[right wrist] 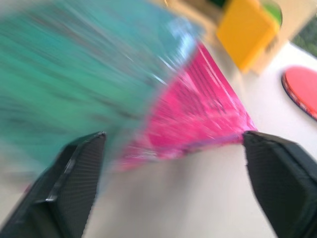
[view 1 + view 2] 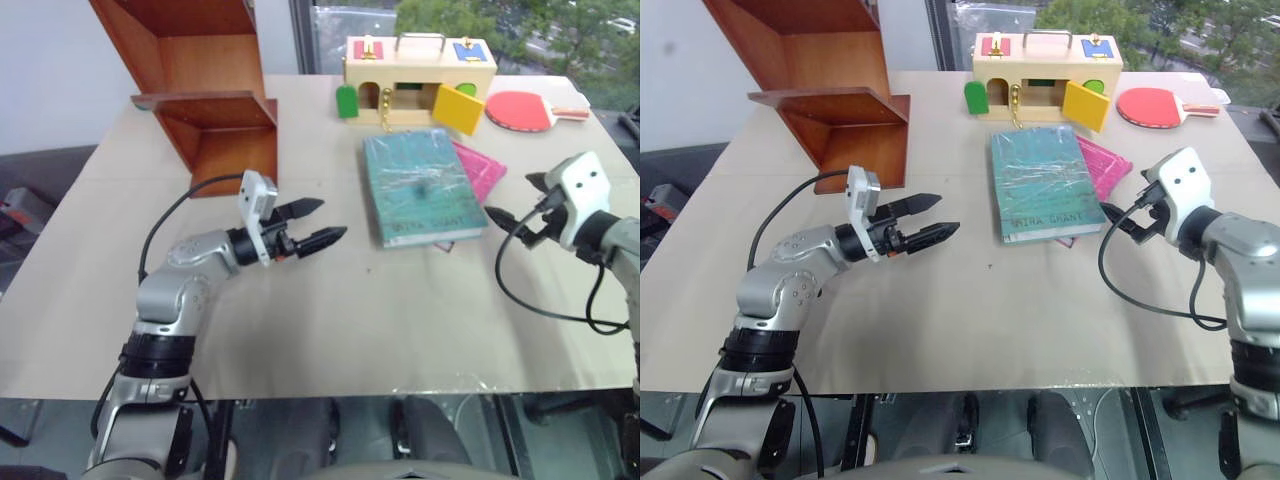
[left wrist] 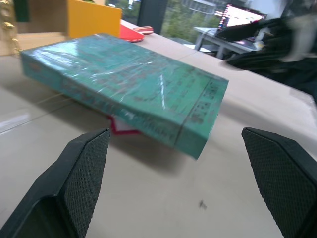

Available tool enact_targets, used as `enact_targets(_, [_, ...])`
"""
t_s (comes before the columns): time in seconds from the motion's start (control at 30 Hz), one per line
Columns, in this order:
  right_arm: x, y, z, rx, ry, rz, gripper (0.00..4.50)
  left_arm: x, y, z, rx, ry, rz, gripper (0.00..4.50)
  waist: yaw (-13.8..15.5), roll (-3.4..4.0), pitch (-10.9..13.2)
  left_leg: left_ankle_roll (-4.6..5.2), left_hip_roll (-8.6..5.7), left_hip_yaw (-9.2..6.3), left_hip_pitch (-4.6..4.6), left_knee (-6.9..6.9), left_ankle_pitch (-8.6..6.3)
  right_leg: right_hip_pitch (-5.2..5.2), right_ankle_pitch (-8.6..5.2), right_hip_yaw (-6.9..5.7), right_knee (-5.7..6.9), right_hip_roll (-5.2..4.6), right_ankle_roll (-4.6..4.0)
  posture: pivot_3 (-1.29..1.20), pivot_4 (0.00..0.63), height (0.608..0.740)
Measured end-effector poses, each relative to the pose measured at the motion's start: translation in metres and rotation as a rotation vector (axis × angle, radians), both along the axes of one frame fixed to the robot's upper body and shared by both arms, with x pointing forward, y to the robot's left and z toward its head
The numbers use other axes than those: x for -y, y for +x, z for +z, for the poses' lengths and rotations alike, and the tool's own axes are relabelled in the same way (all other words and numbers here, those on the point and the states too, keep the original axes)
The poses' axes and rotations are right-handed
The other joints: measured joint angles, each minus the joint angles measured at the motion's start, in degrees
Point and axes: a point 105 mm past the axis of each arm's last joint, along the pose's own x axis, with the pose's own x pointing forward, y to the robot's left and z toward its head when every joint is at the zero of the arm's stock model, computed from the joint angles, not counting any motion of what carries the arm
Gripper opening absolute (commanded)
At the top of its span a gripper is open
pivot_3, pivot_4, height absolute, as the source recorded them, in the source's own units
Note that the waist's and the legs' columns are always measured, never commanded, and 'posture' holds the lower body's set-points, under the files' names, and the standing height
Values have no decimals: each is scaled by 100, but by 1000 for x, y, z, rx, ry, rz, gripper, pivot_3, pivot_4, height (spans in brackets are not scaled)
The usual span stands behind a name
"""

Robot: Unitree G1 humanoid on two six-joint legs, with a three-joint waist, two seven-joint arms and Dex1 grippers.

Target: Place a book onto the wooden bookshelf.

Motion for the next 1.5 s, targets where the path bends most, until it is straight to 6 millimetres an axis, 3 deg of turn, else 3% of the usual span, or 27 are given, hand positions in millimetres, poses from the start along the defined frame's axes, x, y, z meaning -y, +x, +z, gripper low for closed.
enact_targets(0.07, [-27,-42,1,36,22,68,4381,2,13,-4,-89,-20,8,4500,23,-13,-8,13,5,-12,4,7,-7,7,0,-10,6,20,0,0,150,740])
enact_targets(0.17, [-44,-69,-4,42,44,80,4381,13,29,-8,-214,-71,4,4500,43,-14,-7,14,-3,-9,5,28,-6,10,1,-15,21,28,3,0,150,740])
enact_targets(0.3, [-51,-82,-6,40,58,96,4381,21,47,-10,-376,-145,22,4500,34,-23,-2,21,-5,-10,-1,63,-10,21,8,-25,18,32,14,0,150,740])
enact_targets(0.47, [-52,-86,-6,46,79,62,4381,40,66,-20,-633,-238,43,4500,39,-28,0,25,-7,-9,-6,74,-12,23,7,-26,16,32,17,0,150,740])
enact_targets(0.7, [-57,-87,-7,66,79,19,4381,72,72,-31,-881,-338,32,4500,30,-44,10,14,-8,-3,-13,74,-6,21,6,-23,7,30,18,0,150,740])
enact_targets(0.97, [-60,-89,-8,76,89,-17,4381,85,63,-37,-971,-326,-24,4500,32,-50,13,12,-7,0,-13,74,-5,21,6,-22,7,30,19,0,150,740])
enact_targets(1.3, [-60,-88,-7,88,86,-40,4381,102,30,-37,-1053,-266,-238,4500,38,-51,14,11,-3,0,-14,76,-4,21,6,-18,9,30,19,0,150,740])
enact_targets(1.5, [-64,-88,-6,86,96,-26,4381,93,43,-42,-1088,-328,-111,4500,39,-52,13,12,-3,1,-12,79,-5,21,6,-12,10,29,19,0,150,740])
